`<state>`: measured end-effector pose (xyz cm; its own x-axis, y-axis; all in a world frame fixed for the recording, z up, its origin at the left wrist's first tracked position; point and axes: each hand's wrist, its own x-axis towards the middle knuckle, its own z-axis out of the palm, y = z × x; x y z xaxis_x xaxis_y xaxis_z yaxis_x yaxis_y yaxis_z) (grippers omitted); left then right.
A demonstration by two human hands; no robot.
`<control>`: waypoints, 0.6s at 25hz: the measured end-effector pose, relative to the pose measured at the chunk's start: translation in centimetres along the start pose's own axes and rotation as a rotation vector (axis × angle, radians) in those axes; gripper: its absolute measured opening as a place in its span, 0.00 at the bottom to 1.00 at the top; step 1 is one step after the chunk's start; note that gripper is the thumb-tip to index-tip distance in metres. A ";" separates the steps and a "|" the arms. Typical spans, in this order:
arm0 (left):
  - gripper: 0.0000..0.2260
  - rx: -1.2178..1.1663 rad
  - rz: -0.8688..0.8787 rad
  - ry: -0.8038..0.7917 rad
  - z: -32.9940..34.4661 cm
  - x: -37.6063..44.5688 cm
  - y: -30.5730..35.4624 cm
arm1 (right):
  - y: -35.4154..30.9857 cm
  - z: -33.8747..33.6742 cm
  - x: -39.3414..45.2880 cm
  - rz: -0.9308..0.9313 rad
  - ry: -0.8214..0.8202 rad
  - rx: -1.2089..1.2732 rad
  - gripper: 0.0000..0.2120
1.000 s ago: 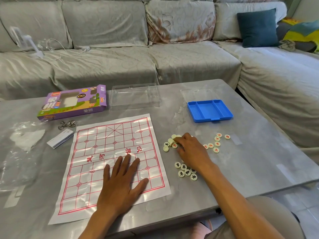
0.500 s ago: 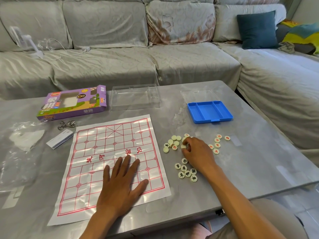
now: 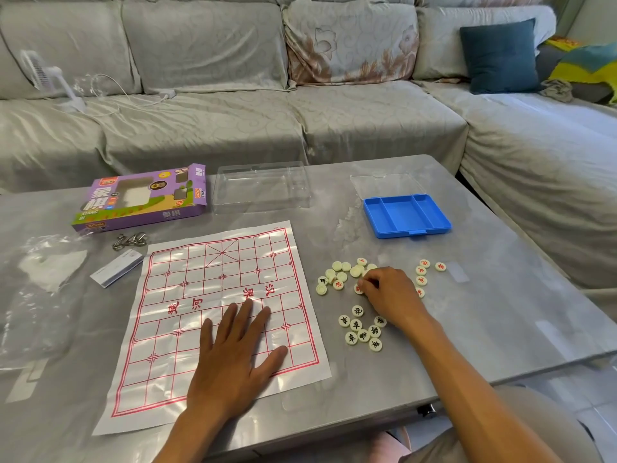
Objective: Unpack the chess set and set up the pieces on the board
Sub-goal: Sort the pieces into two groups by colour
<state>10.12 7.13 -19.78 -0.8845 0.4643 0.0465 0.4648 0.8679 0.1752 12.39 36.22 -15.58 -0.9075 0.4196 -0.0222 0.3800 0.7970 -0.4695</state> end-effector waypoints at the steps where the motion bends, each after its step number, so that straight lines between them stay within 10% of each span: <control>1: 0.38 -0.001 0.002 0.000 0.1 0.1 0.0 | 0.0 0.0 -0.2 -0.014 0.031 -0.026 0.10; 15: 0.36 -0.001 0.025 0.008 0.4 0.2 -0.3 | 3.6 -2.5 -0.5 0.098 -0.001 -0.069 0.02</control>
<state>9.82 7.05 -20.24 -0.8729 0.4843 0.0590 0.4867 0.8559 0.1747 14.66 40.00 -15.10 -0.8655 0.4966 -0.0660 0.4783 0.7800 -0.4035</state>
